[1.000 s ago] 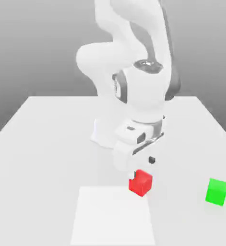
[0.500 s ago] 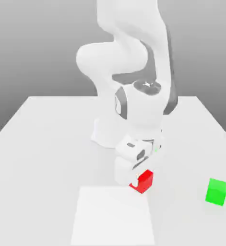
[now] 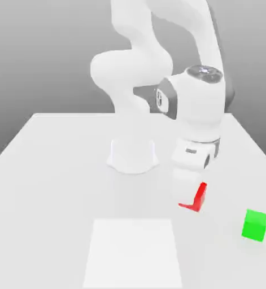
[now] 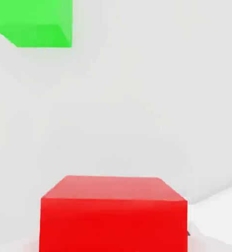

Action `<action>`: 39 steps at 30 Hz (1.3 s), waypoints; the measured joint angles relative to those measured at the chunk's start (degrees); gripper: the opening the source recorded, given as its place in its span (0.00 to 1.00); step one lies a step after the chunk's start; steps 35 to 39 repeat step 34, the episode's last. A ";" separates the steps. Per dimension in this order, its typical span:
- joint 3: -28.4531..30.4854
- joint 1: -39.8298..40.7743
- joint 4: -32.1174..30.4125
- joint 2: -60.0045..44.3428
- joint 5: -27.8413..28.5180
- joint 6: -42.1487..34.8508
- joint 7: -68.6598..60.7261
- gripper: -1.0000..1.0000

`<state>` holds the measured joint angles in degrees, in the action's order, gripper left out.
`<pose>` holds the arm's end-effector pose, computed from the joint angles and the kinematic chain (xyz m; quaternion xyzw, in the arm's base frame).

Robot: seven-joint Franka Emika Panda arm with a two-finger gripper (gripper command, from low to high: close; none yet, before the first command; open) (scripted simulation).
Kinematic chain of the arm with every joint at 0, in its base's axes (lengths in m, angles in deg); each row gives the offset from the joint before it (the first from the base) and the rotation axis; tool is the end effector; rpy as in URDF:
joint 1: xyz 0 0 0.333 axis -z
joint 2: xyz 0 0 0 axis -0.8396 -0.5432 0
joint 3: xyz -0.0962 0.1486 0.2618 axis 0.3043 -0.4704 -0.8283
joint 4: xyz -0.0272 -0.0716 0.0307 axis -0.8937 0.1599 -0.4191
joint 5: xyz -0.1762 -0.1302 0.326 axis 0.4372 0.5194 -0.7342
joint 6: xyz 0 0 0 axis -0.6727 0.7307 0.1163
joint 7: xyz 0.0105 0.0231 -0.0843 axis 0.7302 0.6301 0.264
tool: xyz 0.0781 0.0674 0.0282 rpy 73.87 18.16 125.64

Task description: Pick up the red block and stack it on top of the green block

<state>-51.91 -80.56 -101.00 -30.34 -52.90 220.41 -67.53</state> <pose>0.3341 0.1653 0.2234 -0.9748 -0.2224 0.0042 0.0140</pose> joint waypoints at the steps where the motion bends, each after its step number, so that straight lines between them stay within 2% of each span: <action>1: -0.28 -0.78 0.80 -0.39 -0.04 -0.43 -1.03 0.00; 9: -1.82 -6.37 7.20 -3.50 1.41 -3.83 -8.05 0.00; 17: -4.91 -10.12 13.61 -6.39 5.15 -7.25 -13.43 0.00; 22: -4.00 -10.98 14.87 -14.62 8.42 -0.29 -12.17 0.00; 23: -3.78 -11.01 14.96 -16.42 9.22 1.37 -11.62 1.00; 29: -3.56 -11.15 15.01 -17.32 9.57 2.24 -11.36 1.00; 34: -4.47 -10.82 14.68 -10.03 6.79 -4.55 -13.36 1.00; 39: -4.47 -10.82 14.68 -10.03 6.79 -4.55 -13.36 1.00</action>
